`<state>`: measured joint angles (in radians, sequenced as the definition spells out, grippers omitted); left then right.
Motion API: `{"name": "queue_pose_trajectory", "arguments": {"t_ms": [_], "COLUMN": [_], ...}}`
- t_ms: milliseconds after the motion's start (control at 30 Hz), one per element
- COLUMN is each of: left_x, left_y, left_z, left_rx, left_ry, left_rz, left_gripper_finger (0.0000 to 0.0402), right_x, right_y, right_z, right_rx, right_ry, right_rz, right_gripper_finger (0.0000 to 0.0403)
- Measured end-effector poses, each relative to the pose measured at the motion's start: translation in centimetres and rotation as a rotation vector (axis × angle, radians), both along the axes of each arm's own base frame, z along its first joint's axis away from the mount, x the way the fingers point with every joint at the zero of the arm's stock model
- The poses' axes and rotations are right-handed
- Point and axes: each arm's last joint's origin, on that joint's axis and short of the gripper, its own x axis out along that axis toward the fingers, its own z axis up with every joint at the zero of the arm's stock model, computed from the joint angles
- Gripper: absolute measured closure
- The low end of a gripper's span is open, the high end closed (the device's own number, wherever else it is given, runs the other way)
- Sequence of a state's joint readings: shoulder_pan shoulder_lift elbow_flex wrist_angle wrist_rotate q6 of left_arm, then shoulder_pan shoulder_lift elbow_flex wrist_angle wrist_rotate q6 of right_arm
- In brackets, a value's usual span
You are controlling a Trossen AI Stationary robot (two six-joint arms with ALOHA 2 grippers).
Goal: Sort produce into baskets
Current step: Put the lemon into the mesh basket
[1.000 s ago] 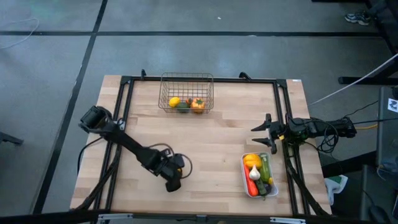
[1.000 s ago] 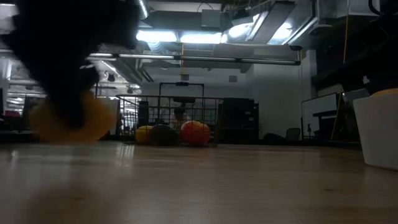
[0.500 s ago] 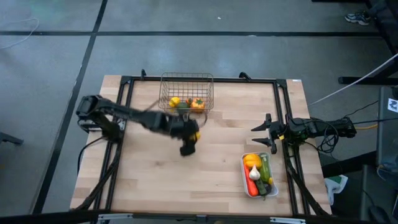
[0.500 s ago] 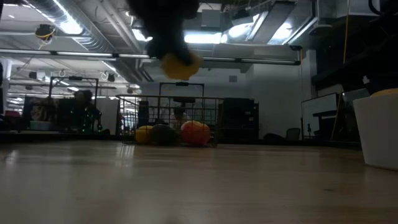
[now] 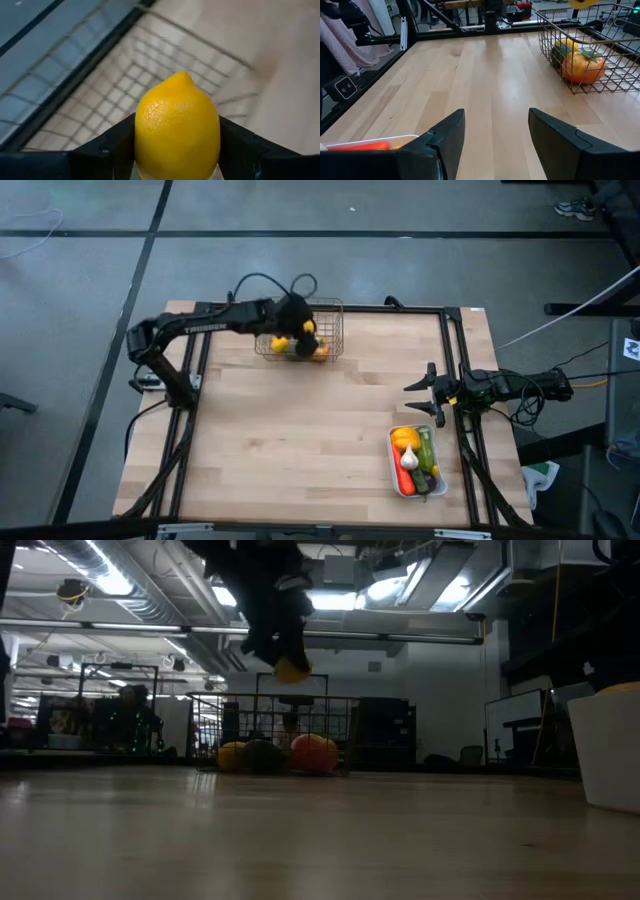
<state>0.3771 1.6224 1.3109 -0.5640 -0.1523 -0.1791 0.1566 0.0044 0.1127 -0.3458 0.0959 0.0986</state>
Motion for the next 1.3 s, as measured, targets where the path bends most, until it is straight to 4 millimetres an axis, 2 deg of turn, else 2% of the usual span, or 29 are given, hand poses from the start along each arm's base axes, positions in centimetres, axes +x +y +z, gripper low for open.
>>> {"name": "queue_pose_trajectory", "arguments": {"t_ms": [233,433,867,1067,1300], "left_x": [-1.7,-2.3,-1.5,-1.4,-1.4], "left_y": [4.4,6.2,7.3,7.4,7.3], "left_z": [-1.4,-4.0,-8.2,-8.4,-8.4], "left_rx": [-0.018,-0.080,-0.145,-0.137,-0.112], "left_ry": [0.043,0.095,0.197,0.211,0.233], "left_rz": [0.097,0.133,0.145,0.123,0.057], "left_gripper_finger": [0.0181,0.0180,0.0180,0.0174,0.0128], "right_x": [0.0,0.0,0.0,0.0,0.0], "right_y": [0.0,0.0,0.0,0.0,0.0], "right_z": [0.0,0.0,0.0,0.0,0.0], "right_rx": [0.000,0.000,0.000,0.000,0.000], "right_ry": [0.000,0.000,0.000,0.000,0.000], "right_rz": [0.001,0.001,0.002,0.002,0.002], "right_gripper_finger": [0.0185,0.0185,0.0185,0.0185,0.0185]}}
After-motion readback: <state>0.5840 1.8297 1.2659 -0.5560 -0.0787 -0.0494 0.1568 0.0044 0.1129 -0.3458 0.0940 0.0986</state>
